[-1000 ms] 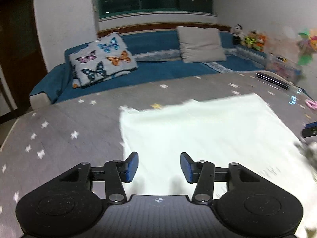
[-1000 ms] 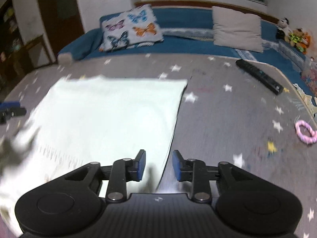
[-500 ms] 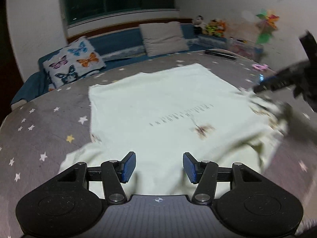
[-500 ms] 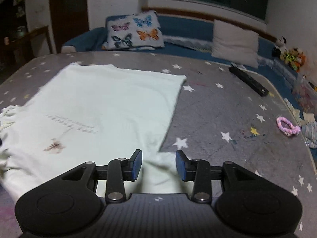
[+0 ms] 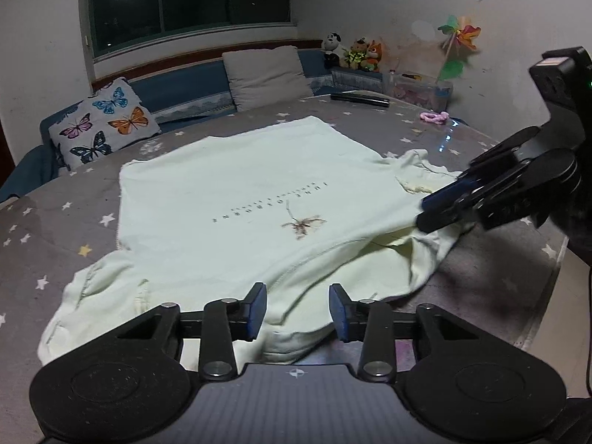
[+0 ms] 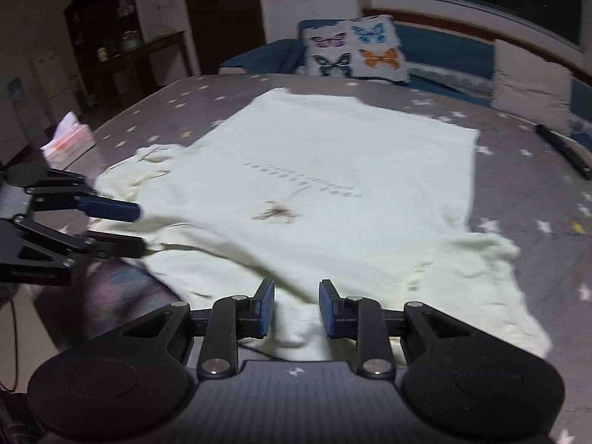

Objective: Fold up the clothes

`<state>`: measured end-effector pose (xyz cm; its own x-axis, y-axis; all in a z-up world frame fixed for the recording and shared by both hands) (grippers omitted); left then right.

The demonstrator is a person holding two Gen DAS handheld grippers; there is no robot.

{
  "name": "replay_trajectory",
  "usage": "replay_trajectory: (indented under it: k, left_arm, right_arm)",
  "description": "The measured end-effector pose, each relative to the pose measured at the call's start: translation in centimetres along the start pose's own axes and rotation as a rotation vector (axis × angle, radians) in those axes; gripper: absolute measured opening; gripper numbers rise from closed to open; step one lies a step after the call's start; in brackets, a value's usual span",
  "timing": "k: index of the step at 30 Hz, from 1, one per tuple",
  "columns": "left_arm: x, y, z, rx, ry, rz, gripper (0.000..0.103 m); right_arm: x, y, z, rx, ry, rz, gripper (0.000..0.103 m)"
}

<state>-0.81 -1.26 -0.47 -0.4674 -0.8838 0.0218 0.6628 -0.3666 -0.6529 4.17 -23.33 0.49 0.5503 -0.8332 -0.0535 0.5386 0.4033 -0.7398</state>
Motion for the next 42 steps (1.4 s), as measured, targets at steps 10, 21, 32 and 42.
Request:
replay_trajectory:
  k: [10, 21, 32, 42]
  left_arm:
    - [0.6, -0.3, -1.5, -0.028, -0.007, -0.018, 0.012]
    - [-0.5, -1.4, -0.7, 0.007, -0.036, 0.033, 0.028]
    - [-1.1, 1.0, -2.4, -0.088, -0.061, 0.034, 0.015]
    - [0.6, -2.4, -2.9, -0.055, -0.017, 0.015, 0.004]
  right_arm:
    - [-1.4, 1.1, -1.7, -0.045, -0.006, -0.045, 0.007]
    - [-3.5, -3.2, -4.2, -0.069, -0.056, 0.015, 0.003]
    - [-3.1, -3.3, -2.3, 0.001, -0.06, 0.005, 0.012]
    - [-3.3, 0.0, -2.6, -0.044, -0.069, 0.008, 0.012]
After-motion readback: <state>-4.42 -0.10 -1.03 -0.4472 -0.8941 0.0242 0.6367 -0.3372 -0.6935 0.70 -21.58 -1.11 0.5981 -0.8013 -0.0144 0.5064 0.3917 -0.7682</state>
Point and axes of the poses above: each gripper's, at about its wrist camera, not at the fingertips, and y roughly the way its jaws point, x to its right, z to its top, the point moved 4 cm from there along y, roughly the way its jaws point, and after that the axes turned 4 degrees about -z, right-handed, at the moved point
